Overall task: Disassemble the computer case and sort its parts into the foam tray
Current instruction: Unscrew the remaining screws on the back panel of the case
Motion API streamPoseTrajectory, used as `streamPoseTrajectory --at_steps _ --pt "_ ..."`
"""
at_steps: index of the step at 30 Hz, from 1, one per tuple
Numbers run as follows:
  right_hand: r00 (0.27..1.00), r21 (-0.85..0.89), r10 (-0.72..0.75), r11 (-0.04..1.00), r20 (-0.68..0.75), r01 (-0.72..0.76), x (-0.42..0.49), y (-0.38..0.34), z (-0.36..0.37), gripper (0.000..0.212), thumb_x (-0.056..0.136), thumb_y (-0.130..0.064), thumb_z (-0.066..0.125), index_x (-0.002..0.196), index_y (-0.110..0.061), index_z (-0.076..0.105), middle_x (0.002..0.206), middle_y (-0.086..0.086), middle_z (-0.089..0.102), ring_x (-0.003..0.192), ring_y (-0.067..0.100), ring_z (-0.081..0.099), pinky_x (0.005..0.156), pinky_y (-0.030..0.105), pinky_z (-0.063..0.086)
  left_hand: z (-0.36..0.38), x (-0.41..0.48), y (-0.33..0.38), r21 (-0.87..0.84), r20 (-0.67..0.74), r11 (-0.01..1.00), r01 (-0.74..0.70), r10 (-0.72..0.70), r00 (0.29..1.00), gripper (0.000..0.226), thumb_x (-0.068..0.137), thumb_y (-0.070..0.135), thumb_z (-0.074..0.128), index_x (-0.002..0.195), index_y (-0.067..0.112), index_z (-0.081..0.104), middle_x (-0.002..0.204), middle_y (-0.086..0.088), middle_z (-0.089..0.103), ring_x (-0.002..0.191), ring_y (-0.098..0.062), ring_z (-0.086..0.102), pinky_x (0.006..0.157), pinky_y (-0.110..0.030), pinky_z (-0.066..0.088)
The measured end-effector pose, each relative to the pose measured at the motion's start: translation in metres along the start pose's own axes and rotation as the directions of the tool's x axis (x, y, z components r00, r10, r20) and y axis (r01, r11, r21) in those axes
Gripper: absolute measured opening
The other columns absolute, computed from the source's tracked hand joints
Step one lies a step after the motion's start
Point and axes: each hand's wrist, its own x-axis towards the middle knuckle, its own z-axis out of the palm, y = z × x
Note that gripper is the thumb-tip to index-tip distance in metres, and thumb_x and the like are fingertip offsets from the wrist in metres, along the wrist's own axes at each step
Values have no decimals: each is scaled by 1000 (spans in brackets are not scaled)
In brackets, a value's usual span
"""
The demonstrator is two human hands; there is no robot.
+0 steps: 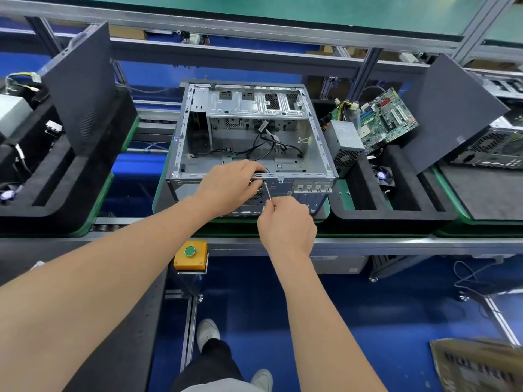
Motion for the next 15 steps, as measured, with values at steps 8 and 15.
streamPoseTrajectory --at_steps 8,15 --pt "969 475 98 857 226 -198 6 8 -8 43 97 -33 47 65 -16 71 61 1 68 46 23 54 49 30 47 0 1 0 -6 16 1000 9 -9 1000 39 106 39 40 139 23 52 133 4 63 112 -19 62 76 -34 45" --pt "700 698 -89 233 709 -677 19 30 -13 25 102 -17 55 98 -2 74 73 4 59 49 16 48 45 26 44 1 0 -2 -22 -3 1000 -4 4 1000 38 105 39 43 138 22 53 130 2 65 110 -20 64 71 -32 41"
